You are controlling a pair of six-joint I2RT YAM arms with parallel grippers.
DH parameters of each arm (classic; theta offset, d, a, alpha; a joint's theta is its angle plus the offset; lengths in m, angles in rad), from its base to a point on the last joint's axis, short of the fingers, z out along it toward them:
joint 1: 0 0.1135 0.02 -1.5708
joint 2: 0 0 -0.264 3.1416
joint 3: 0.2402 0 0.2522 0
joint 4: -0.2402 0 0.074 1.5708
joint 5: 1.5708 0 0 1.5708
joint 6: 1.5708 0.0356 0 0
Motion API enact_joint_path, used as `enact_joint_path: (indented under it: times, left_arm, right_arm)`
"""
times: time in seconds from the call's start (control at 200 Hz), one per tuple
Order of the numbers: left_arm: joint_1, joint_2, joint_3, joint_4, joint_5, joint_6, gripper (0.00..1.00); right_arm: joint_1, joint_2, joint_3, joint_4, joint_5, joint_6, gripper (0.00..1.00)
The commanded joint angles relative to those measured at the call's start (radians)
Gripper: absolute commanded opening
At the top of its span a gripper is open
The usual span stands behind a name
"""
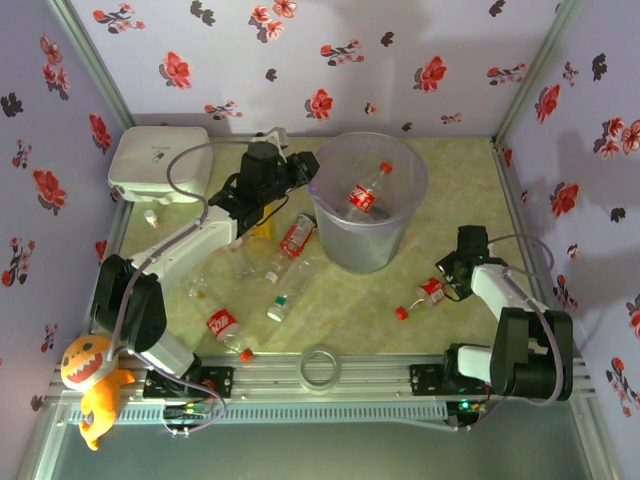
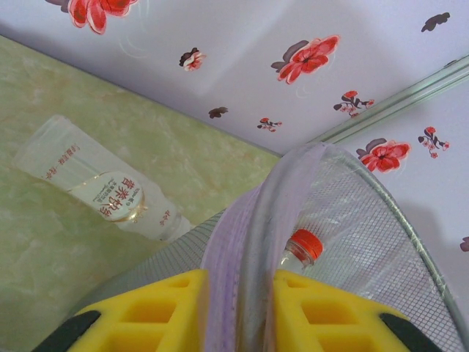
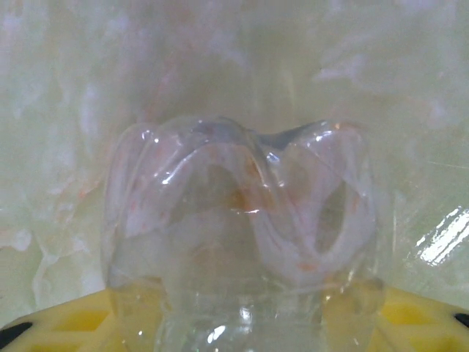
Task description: Put the plastic bottles in the bin
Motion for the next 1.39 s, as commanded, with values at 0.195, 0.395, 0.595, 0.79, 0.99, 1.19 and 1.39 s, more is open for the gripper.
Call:
enact_joint_path:
  times: [0.195, 0.395, 0.595, 0.79, 0.99, 1.19, 1.39]
  left_arm:
    - [-0.007, -0.039, -0.035, -0.048, -0.048, 0.000, 0.27]
    - [-0.008, -0.039, -0.042, -0.043, -0.052, 0.002, 0.27]
    - [-0.008, -0.043, -0.045, -0.043, -0.050, 0.009, 0.27]
    - [-0.008, -0.047, -0.048, -0.037, -0.051, 0.007, 0.27]
    - [-0.009, -0.046, -0.048, -0.035, -0.050, 0.003, 0.27]
    - [-0.015, -0.045, -0.044, -0.047, -0.052, 0.004, 0.27]
    - [-0.022, -0.040, -0.042, -0.054, -0.055, 0.003, 0.26]
  right_arm:
    - [-0.002, -0.098, 0.033, -0.056, -0.008, -0.038, 0.48]
    - [-0.004, -0.178, 0.128, -0.159, -0.003, -0.073, 0.45]
    - [-0.004, -0.241, 0.329, -0.294, 0.045, -0.184, 0.41]
    - [-0.002, -0.260, 0.614, -0.390, 0.145, -0.322, 0.39]
    - [0.001, -0.216, 0.843, -0.326, 0.137, -0.438, 0.37]
    - [0.114, -0.107, 1.072, -0.194, 0.112, -0.565, 0.34]
    - [0.321, 0.046, 1.280, -0.107, 0.111, -0.714, 0.31]
